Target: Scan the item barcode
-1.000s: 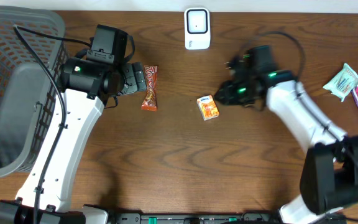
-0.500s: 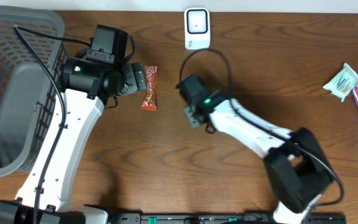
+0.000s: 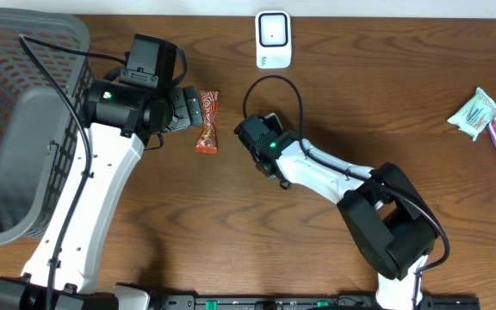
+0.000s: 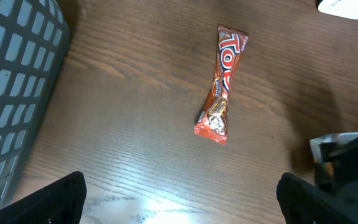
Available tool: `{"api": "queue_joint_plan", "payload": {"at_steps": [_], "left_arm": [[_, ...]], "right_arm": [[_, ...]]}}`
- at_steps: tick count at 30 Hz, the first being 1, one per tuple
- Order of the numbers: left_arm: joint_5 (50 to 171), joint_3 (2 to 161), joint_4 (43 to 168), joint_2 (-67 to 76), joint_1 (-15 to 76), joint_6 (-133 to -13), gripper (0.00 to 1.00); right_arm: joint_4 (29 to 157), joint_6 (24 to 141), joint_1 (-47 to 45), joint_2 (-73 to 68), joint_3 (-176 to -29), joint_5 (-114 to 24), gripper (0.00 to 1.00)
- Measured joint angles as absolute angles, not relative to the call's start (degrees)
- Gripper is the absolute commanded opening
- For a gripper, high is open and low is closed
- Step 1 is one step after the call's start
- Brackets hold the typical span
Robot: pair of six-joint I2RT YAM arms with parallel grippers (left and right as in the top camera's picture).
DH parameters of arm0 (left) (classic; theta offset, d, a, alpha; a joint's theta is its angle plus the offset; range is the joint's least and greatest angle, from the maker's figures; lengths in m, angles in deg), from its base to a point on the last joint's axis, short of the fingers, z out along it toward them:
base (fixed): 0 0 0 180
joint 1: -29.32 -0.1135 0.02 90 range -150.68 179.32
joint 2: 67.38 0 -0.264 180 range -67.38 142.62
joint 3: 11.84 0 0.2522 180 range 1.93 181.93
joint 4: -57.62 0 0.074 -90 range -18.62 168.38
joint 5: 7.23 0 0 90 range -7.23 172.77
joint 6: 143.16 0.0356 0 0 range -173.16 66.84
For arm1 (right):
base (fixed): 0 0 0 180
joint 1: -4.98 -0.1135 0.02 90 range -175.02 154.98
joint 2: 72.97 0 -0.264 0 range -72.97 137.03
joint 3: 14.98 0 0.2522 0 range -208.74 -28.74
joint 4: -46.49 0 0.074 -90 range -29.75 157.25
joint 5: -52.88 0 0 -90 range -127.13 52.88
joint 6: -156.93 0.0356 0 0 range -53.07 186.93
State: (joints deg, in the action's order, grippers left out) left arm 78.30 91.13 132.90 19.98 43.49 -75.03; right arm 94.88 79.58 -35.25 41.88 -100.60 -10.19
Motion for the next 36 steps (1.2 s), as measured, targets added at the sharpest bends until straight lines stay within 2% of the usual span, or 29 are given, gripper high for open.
{"api": "queue_joint_plan", "payload": {"at_steps": [4, 9, 12, 16, 22, 27, 34, 36], "left_arm": [[78.3, 91.1, 132.9, 20.0, 43.5, -75.0, 0.98], [78.3, 91.1, 132.9, 20.0, 43.5, -75.0, 0.98], [78.3, 91.1, 132.9, 20.0, 43.5, -75.0, 0.98], [78.3, 91.1, 132.9, 20.0, 43.5, -75.0, 0.98], [78.3, 91.1, 132.9, 20.0, 43.5, -75.0, 0.98], [78.3, 91.1, 132.9, 20.0, 43.5, -75.0, 0.98], [78.3, 91.1, 132.9, 20.0, 43.5, -75.0, 0.98], [78.3, 91.1, 132.9, 20.0, 43.5, -75.0, 0.98]], "right_arm": [[94.2, 80.0, -34.8, 41.9, -100.9, -10.8, 0.01], [96.8, 81.2, -31.8, 41.9, -104.0, -18.4, 0.01], [98.3, 81.2, -27.8, 41.9, -106.9, -29.2, 0.01], [98.2, 79.9, -19.1, 41.9, -110.2, -52.5, 0.01], [95.3, 79.9, -5.3, 41.9, -108.8, -77.5, 0.01], [89.7, 82.7, 0.8, 41.9, -101.6, -86.3, 0.01], [87.6, 85.2, 7.8, 41.9, -94.2, -89.9, 0.01], [88.1, 85.4, 10.1, 41.9, -93.9, -89.6, 0.07]]}}
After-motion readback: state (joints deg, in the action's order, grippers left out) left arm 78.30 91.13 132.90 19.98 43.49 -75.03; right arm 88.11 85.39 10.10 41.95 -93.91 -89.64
